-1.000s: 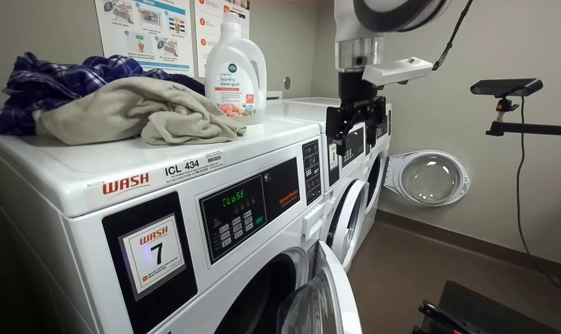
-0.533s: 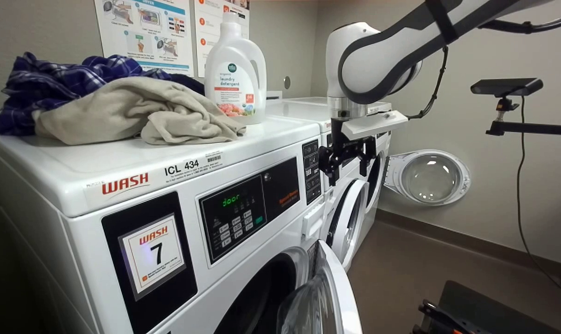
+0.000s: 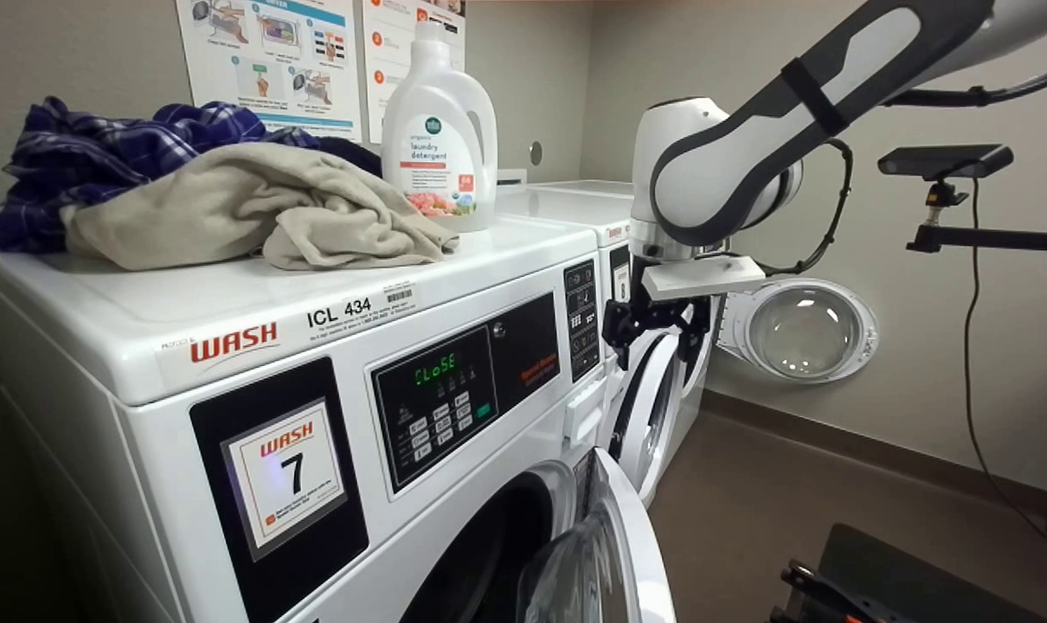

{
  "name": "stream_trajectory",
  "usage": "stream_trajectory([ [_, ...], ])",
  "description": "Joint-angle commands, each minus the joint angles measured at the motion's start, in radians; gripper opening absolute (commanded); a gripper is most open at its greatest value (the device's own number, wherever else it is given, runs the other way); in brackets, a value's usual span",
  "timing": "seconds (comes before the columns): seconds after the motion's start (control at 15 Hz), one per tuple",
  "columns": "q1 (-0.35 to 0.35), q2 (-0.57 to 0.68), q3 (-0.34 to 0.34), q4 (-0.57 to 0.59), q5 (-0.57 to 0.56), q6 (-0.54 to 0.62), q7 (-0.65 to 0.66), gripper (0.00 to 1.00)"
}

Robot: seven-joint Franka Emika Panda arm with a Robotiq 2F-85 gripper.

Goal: Open the detergent tray on the first washing machine from the left

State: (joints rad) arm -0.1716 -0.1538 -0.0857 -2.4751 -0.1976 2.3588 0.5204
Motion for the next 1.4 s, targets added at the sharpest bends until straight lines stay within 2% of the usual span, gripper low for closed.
stream_trajectory([
  [0.0, -0.041, -0.062, -0.027, -0.103, 0.0, 0.11, 0.038, 1.0],
  [0.33, -0.11, -0.032, -0.056, -0.185, -0.007, 0.291, 0.08, 1.0],
  [0.67, -0.159, 0.041, -0.051, -0.216, -0.018, 0.474, 0.175, 1.0],
  [1.0, -0.155, 0.143, -0.055, -0.186, -0.086, 0.614, 0.327, 1.0],
  [1.33, -0.142, 0.221, -0.062, -0.149, -0.18, 0.689, 0.461, 1.0],
])
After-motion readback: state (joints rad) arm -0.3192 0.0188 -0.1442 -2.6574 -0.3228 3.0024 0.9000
